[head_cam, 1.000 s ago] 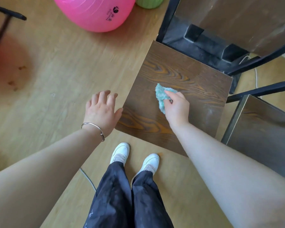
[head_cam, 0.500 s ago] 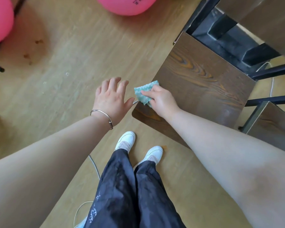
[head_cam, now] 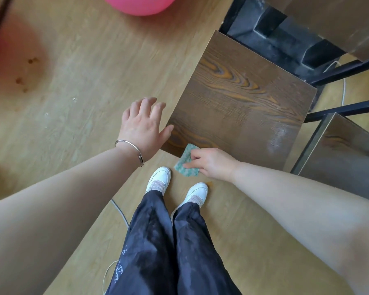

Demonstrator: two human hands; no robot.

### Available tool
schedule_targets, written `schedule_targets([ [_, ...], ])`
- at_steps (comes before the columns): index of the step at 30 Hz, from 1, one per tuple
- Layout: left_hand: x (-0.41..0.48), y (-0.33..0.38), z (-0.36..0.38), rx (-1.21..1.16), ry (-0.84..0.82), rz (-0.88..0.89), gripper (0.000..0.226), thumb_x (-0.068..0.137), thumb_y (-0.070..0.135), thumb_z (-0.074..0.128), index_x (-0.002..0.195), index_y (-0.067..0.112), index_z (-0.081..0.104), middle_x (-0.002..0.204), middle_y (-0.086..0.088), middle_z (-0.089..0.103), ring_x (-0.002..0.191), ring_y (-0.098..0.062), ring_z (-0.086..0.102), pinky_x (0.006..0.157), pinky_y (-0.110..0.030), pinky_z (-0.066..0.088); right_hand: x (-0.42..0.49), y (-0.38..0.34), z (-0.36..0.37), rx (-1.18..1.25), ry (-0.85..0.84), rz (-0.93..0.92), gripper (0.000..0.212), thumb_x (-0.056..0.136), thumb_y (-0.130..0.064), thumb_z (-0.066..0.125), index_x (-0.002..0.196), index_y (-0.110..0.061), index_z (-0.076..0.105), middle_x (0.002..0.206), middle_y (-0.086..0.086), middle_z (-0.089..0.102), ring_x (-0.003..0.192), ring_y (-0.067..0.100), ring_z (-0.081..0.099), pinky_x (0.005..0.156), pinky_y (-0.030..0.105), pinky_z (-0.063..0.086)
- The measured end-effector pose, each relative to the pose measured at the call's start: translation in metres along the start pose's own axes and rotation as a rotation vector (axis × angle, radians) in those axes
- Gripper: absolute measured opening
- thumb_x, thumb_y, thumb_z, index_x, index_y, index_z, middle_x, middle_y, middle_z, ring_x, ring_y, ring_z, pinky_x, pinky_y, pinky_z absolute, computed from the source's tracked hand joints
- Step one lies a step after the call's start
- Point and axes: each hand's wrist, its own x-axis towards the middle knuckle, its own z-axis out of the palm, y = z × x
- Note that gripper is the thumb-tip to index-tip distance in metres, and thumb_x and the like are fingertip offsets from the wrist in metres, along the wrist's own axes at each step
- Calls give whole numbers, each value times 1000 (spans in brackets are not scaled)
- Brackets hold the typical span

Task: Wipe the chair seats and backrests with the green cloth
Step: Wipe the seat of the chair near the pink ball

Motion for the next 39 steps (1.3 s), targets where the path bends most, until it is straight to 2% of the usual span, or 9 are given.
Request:
schedule_targets([
  [7, 7, 38, 10, 37, -45, 106, 59, 89, 50, 52, 136, 16, 45, 141, -10, 43, 128, -37, 37, 99, -51, 35, -79, 17, 17, -25, 15, 89, 49, 72, 5, 72, 114, -20, 73, 78, 3, 49, 65, 24, 52, 48, 33, 47],
  [12, 15, 71, 15, 64, -76, 161, 57, 88, 48, 54, 134, 15, 49, 140, -12, 46, 127, -37, 40, 97, -51, 37, -101, 13, 14, 286, 79, 404, 47, 85, 5, 57, 119, -24, 71, 89, -10, 48, 80, 7, 47, 73, 21, 42],
  [15, 18, 82, 19, 82, -97, 170, 56, 89, 48, 54, 135, 16, 48, 140, -12, 47, 129, -36, 40, 99, -51, 38, -97, 15, -10, 487, 282, 571, 46, 85, 9, 54, 116, -20, 73, 97, -9, 56, 92, 6, 53, 83, 11, 40],
  [19, 53, 107, 18, 77, -70, 209, 56, 88, 48, 54, 134, 17, 49, 139, -10, 47, 130, -35, 39, 101, -51, 39, -81, 62, -80, 641, 624, 849, 38, 92, 0, 55, 120, -20, 70, 100, -11, 56, 98, 19, 63, 84, 29, 57],
  [23, 91, 134, 16, 90, -57, 240, 57, 90, 50, 50, 138, 20, 43, 143, -8, 42, 132, -33, 34, 104, -49, 36, -62, 131, -138, 495, 873, 1070, 35, 93, -13, 52, 122, -24, 69, 107, -2, 63, 93, 23, 66, 85, 37, 57],
  [27, 133, 160, 10, 63, -13, 252, 57, 93, 50, 47, 142, 21, 37, 147, -7, 36, 135, -32, 30, 107, -47, 33, -49, 179, -175, 299, 846, 1234, 34, 99, -16, 51, 130, -21, 62, 126, 3, 59, 110, 24, 58, 84, 24, 47],
  [31, 156, 165, 7, 53, 6, 252, 58, 94, 50, 46, 143, 21, 35, 149, -6, 33, 136, -31, 27, 109, -46, 30, -36, 196, -174, 372, 837, 1222, 32, 98, -20, 55, 129, -18, 63, 126, 7, 60, 111, 29, 57, 95, 33, 50],
  [35, 153, 157, 10, 42, -19, 233, 58, 94, 50, 48, 143, 20, 37, 147, -7, 34, 135, -31, 28, 108, -47, 30, -35, 186, -157, 381, 841, 1096, 31, 97, -11, 56, 126, -17, 65, 126, 4, 58, 112, 24, 55, 97, 28, 48],
  [39, 132, 146, 18, 83, -59, 254, 59, 93, 50, 49, 141, 19, 38, 146, -8, 36, 133, -33, 31, 106, -49, 32, -39, 158, -132, 359, 692, 918, 30, 95, -8, 60, 123, -17, 67, 122, 3, 59, 114, 23, 56, 97, 32, 51],
])
